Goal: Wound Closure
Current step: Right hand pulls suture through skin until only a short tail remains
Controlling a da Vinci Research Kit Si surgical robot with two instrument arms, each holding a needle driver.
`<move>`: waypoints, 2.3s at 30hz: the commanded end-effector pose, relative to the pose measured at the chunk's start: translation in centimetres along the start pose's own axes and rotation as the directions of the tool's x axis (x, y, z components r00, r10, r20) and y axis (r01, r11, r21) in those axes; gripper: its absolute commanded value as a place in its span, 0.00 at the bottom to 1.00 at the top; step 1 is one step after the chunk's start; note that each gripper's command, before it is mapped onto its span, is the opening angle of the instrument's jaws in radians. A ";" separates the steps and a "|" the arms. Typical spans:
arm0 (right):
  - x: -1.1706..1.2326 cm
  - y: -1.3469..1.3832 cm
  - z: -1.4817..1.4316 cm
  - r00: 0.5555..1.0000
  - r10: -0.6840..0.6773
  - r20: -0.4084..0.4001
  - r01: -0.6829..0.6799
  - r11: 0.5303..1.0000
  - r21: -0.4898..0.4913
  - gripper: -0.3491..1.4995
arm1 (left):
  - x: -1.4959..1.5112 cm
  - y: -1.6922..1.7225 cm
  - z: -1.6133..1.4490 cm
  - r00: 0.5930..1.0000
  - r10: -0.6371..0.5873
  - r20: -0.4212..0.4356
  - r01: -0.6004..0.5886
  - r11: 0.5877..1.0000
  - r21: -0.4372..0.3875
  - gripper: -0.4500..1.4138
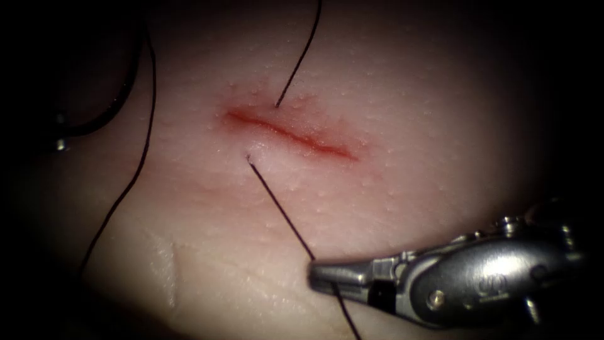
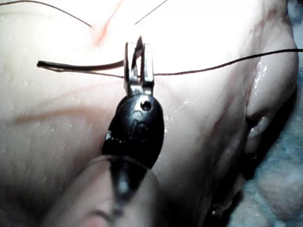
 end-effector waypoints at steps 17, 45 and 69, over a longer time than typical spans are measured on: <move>0.46 -0.72 -0.38 0.999 -0.021 -0.034 0.022 0.999 0.049 0.00 | -0.03 0.07 0.06 1.000 -0.006 -0.001 0.006 1.000 -0.001 0.00; -0.30 0.60 0.00 0.984 0.175 0.019 -0.173 0.984 -0.049 0.98 | -0.03 0.08 0.05 1.000 -0.005 -0.002 0.005 1.000 -0.003 0.00; -0.78 0.89 0.82 0.994 0.092 0.057 -0.090 0.995 -0.046 0.93 | -0.03 0.10 0.01 1.000 -0.005 -0.004 0.005 1.000 -0.007 0.00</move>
